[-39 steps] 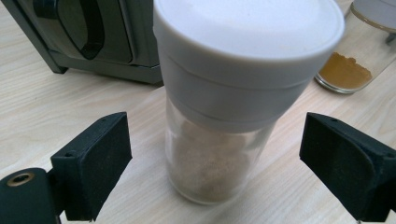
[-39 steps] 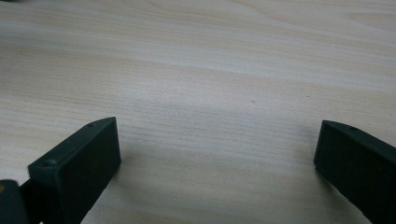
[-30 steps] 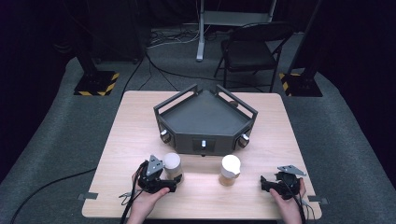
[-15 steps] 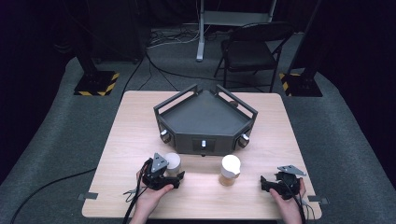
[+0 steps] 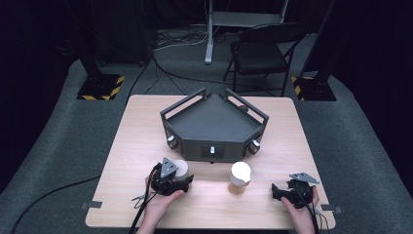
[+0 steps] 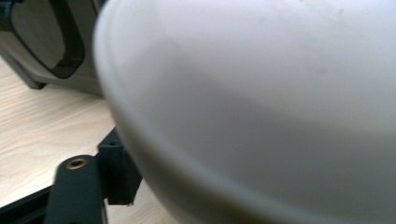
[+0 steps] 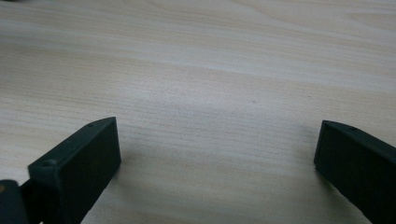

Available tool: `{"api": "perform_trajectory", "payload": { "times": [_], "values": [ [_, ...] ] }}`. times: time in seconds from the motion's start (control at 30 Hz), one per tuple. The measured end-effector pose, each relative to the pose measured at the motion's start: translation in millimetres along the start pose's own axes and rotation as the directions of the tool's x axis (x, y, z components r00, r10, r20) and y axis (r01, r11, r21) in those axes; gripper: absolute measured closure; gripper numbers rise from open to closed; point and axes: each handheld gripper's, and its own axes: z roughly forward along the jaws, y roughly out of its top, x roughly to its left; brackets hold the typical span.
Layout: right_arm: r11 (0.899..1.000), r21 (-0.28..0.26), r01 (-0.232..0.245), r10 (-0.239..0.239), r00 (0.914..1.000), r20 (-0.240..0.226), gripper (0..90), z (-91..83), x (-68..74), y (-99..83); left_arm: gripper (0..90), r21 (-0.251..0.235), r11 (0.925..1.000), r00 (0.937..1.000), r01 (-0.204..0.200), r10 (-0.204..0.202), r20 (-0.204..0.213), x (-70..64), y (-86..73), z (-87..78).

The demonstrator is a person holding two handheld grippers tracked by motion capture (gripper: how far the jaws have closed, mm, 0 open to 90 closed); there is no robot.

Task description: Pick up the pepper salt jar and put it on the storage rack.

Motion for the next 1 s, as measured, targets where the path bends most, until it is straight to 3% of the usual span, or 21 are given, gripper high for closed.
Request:
{"api": "perform_trajectory", "payload": {
  "times": [0.63, 1.0],
  "values": [
    [1.000, 0.000, 0.000, 0.000, 1.0000, 0.000, 0.0, 0.0, 0.0, 0.0, 33.4, 0.001, 1.0000, 1.0000, 0.003, -0.003, -0.002, 1.0, 2.8, -2.6],
    [1.000, 0.000, 0.000, 0.000, 1.0000, 0.000, 0.0, 0.0, 0.0, 0.0, 33.7, -0.017, 0.9998, 0.9998, -0.010, 0.009, -0.017, 3.0, 18.6, -16.3]
  ]
}}
